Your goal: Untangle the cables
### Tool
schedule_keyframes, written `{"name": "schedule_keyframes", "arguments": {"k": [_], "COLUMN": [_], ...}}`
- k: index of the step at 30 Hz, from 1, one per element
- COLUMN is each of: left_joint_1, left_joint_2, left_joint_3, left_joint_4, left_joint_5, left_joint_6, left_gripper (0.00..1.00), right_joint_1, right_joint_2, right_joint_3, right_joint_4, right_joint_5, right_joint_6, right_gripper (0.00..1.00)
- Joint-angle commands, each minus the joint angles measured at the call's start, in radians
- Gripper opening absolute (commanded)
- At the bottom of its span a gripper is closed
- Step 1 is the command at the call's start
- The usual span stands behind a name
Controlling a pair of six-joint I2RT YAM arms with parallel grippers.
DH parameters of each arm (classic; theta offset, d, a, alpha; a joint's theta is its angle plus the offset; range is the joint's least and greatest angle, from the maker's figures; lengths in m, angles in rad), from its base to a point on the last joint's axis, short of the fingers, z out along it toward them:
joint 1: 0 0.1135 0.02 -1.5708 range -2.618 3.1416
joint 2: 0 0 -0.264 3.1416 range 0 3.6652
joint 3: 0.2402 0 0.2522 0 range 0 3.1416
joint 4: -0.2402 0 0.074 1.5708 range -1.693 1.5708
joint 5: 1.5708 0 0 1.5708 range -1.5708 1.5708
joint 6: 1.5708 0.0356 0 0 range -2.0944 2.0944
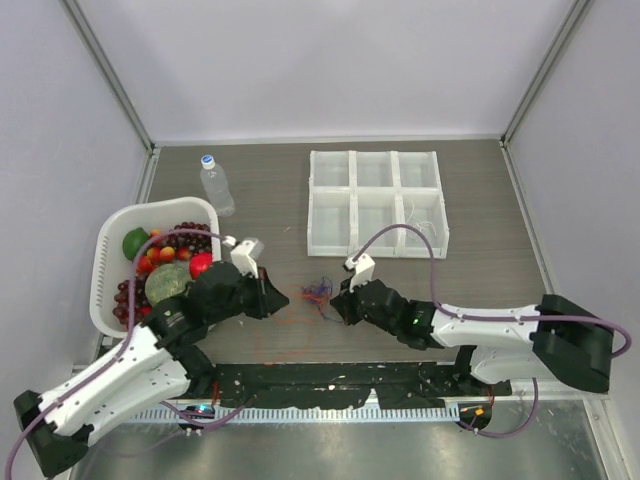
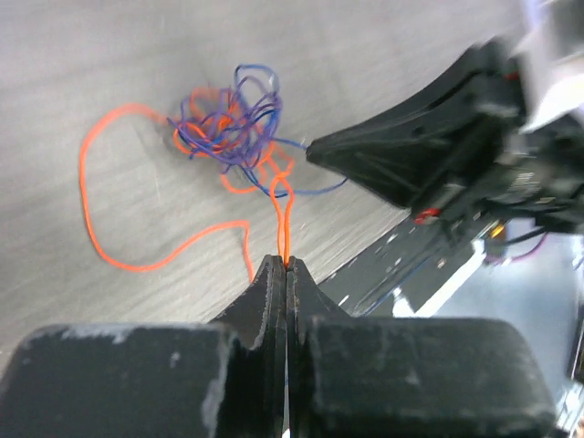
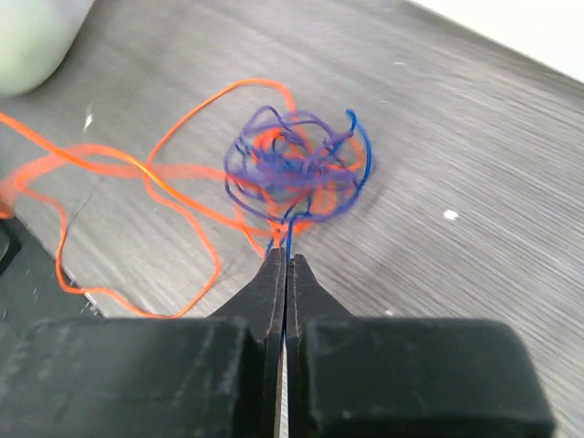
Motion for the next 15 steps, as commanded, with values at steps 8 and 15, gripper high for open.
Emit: {"name": "schedule_keyframes", "arguments": {"k": [8, 15], "left_joint_1": [0.002, 0.004], "left_joint_2": [-0.231, -0.187], "left_joint_3": [0.34, 0.57], "left_joint_4": [-0.063, 0.021], "left_joint_5": [-0.258, -0.239], "left_joint_6": [0.153, 0.191], "left_gripper": [0.0, 0.0], "right_joint_1": [0.0, -0.002], "right_joint_2": [-0.347, -0.542], "right_joint_3": [-0.163, -0.137], "right_joint_4": [-0.362, -0.825], "right_joint_5": [0.47, 0.659], "right_joint_6": [0.398, 0.769], "right_gripper": [0.01, 0.01]}}
